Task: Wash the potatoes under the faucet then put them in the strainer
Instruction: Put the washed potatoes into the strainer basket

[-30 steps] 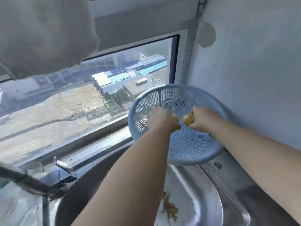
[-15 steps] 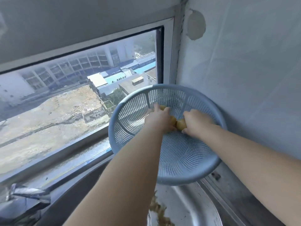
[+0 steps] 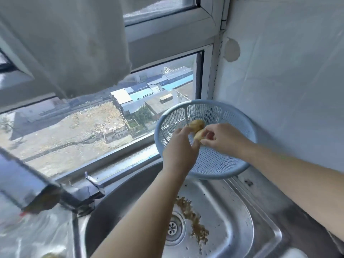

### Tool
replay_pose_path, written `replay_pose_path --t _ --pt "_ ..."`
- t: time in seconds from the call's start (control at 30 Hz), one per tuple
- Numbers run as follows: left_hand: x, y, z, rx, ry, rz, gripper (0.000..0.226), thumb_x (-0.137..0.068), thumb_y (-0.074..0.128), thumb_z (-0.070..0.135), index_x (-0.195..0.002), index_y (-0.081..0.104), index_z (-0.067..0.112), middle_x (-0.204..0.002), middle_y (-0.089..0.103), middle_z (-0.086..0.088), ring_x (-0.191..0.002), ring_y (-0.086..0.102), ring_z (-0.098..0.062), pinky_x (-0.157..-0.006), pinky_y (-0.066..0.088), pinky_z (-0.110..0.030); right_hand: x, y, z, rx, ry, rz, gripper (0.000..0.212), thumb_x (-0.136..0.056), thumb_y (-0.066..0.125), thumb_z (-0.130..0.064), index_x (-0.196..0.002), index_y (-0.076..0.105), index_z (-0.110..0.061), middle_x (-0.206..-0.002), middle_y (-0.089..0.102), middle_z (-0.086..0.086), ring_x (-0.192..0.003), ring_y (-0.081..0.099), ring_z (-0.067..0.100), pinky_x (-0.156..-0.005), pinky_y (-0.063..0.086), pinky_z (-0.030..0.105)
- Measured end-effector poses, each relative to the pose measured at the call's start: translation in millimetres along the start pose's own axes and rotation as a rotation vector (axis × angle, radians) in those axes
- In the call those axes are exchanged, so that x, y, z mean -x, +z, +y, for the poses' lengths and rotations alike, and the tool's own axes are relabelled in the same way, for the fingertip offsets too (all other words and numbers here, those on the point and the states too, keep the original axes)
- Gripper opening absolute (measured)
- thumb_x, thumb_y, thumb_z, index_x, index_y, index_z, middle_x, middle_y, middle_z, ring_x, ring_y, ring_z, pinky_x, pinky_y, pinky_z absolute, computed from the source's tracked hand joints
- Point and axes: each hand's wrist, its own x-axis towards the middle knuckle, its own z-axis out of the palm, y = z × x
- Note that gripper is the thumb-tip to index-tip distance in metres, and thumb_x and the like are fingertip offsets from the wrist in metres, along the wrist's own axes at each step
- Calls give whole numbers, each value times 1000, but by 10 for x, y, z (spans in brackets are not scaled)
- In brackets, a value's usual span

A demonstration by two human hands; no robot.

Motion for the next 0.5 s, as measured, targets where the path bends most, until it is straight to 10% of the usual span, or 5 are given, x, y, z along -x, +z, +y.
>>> replay_pose_path --t 0.5 --pt "2742 -1120 -1510 -233 -445 62 38 -92 52 26 -130 51 28 -128 52 8 -119 51 -12 -96 42 -29 1410 1638 -1987 -39 -417 -510 16 -84 56 -36 -96 66 -30 -86 63 -13 -83 58 7 -78 49 27"
